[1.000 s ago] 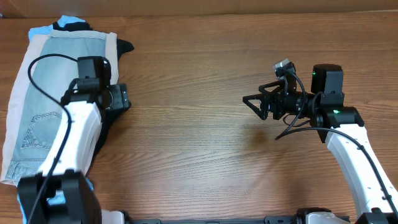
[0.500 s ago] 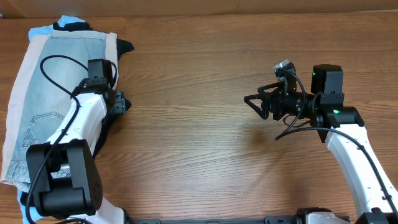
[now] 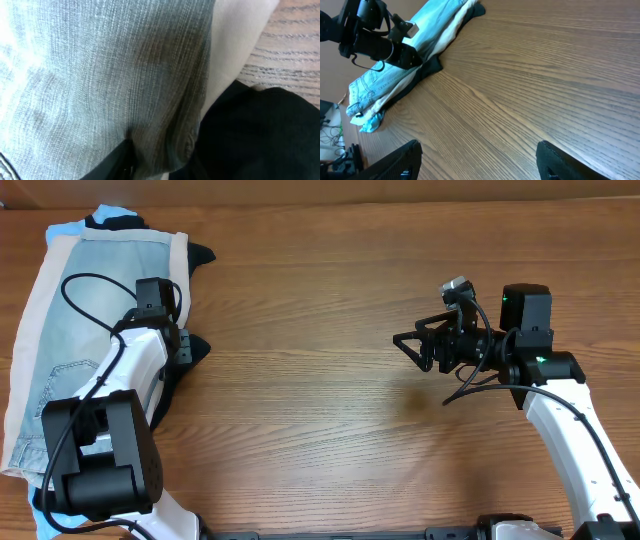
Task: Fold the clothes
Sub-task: 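Reach the left gripper to the jeans on the pile and grasp them, then pull the jeans off the pile with the left gripper onto the table center, then grasp the jeans waist with the right gripper and drag it rightward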
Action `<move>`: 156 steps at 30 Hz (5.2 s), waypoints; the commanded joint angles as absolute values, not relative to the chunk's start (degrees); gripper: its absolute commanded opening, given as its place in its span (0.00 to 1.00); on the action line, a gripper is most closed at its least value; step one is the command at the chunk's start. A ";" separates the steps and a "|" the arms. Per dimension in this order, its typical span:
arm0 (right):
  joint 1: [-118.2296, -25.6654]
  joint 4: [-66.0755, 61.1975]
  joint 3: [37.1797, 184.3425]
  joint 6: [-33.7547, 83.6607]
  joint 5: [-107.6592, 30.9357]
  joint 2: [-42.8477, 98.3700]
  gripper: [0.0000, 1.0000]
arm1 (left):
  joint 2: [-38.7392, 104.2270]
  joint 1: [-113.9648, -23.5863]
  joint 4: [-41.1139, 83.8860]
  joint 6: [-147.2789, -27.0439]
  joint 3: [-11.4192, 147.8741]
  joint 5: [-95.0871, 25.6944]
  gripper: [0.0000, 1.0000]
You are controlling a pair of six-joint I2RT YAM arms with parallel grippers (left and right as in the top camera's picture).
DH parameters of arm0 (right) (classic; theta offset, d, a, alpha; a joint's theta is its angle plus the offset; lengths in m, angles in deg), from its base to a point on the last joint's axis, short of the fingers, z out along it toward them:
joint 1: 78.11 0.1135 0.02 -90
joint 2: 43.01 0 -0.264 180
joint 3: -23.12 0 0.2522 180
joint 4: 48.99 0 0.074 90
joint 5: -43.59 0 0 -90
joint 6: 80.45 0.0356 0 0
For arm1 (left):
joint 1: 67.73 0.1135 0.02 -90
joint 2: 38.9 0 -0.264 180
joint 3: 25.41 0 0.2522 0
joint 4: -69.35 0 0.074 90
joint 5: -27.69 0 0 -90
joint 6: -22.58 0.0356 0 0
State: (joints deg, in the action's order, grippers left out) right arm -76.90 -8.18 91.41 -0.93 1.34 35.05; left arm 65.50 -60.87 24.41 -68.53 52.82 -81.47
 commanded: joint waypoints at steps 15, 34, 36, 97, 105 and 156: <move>-76.68 -8.35 92.63 -0.90 0.99 34.92 0.75 | 66.31 -65.60 -4.26 -69.21 82.39 -77.30 0.04; -85.75 -10.91 93.26 9.70 2.54 33.96 0.66 | 68.82 -91.17 -8.55 -70.63 92.34 -56.09 0.04; -88.29 -10.89 93.26 10.81 2.57 33.30 0.68 | 70.28 -93.70 -6.27 -70.67 92.34 -56.05 0.04; -46.76 -12.39 93.24 25.50 -45.39 59.29 0.04 | 77.28 -67.43 -13.16 -69.10 100.90 -51.31 1.00; -56.11 -7.96 93.29 26.33 -43.16 59.22 0.04 | 77.26 -67.43 -11.87 -69.10 100.90 -51.31 1.00; -29.36 25.07 114.64 17.63 -57.50 68.86 0.04 | 77.32 -59.48 -7.19 -70.39 100.90 -50.91 1.00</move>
